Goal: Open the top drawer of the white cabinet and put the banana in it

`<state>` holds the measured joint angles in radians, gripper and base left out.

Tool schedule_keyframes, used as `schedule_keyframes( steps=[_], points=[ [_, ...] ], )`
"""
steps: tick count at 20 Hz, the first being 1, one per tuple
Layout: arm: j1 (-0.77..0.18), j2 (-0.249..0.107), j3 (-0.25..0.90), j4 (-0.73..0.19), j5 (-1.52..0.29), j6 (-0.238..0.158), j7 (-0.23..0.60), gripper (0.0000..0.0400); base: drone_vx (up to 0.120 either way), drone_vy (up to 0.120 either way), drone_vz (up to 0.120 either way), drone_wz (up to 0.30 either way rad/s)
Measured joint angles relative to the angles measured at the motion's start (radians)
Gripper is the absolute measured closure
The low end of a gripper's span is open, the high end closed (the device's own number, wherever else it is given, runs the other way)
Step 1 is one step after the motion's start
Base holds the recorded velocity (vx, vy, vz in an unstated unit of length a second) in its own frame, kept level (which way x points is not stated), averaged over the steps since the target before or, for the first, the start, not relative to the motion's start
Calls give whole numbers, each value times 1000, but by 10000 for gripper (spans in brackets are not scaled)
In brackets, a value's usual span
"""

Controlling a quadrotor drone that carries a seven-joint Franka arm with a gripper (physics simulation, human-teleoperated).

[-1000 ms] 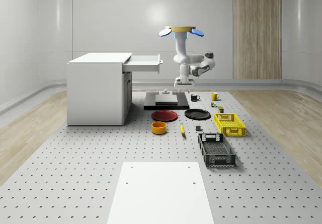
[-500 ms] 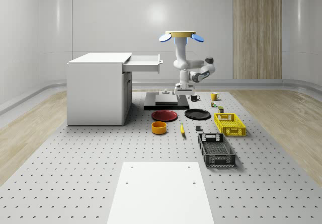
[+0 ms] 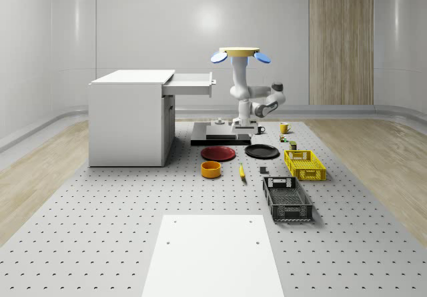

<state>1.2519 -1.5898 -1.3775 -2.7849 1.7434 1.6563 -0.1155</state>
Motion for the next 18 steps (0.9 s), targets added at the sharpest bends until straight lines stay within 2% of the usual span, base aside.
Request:
schedule_keyframes(
  steps=[1, 18],
  points=[
    [0, 0, 0, 0, 0, 0, 0, 0, 0, 120, -120, 0],
    [0, -2, 0, 0, -1, 2, 0, 0, -2, 0, -120, 0]
  ],
)
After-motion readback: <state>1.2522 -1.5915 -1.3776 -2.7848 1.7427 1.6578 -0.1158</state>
